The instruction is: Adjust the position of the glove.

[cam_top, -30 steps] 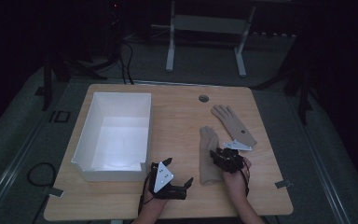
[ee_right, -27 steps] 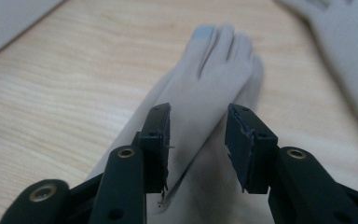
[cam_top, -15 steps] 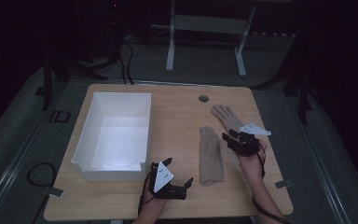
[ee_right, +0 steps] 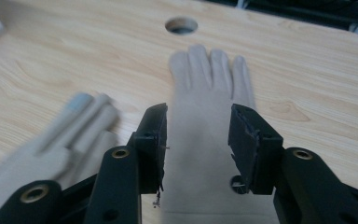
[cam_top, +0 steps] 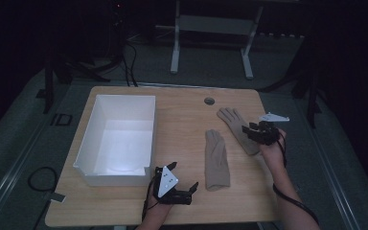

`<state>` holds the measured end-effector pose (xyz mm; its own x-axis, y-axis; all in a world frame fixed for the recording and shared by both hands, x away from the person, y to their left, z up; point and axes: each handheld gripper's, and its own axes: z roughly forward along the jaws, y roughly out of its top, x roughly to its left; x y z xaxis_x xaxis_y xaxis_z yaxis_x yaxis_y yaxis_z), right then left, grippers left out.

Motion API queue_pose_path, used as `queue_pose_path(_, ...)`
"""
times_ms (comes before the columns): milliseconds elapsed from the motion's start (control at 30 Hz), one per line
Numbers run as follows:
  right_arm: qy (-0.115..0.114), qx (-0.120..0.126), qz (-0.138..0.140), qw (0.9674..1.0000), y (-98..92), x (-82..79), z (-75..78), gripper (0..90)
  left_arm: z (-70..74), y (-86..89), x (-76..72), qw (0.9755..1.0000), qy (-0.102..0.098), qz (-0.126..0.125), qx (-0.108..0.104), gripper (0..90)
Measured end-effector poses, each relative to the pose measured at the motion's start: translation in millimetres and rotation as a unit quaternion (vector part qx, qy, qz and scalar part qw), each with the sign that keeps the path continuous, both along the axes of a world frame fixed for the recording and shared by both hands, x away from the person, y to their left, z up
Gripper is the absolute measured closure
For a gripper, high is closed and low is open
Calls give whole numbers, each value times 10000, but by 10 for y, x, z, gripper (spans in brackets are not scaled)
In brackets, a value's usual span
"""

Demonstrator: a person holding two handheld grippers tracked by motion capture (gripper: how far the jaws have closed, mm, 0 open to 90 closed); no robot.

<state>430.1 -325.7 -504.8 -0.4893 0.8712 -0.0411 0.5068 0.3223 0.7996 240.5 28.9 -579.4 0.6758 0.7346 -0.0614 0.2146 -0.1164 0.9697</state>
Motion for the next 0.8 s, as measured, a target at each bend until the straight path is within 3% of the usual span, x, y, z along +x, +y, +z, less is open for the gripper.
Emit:
queue_pose_path(100, 51, -165, 66, 9998, 5, 88, -35, 533, 0, 0, 1, 10000, 2, -7, -7, 1)
queue_pose_path(467, 307, -93, 49, 9995, 63, 368, -221, 468, 0, 6, 4, 10000, 19, -6, -25, 1)
queue_pose_path(567, 316, -203, 84, 9993, 75, 418, -298, 471, 0, 7, 3, 10000, 17, -10, -21, 1)
queue_pose_path(800, 429, -204, 39, 9989, 53, 502, -507, 517, 0, 7, 2, 10000, 17, 1, -21, 1)
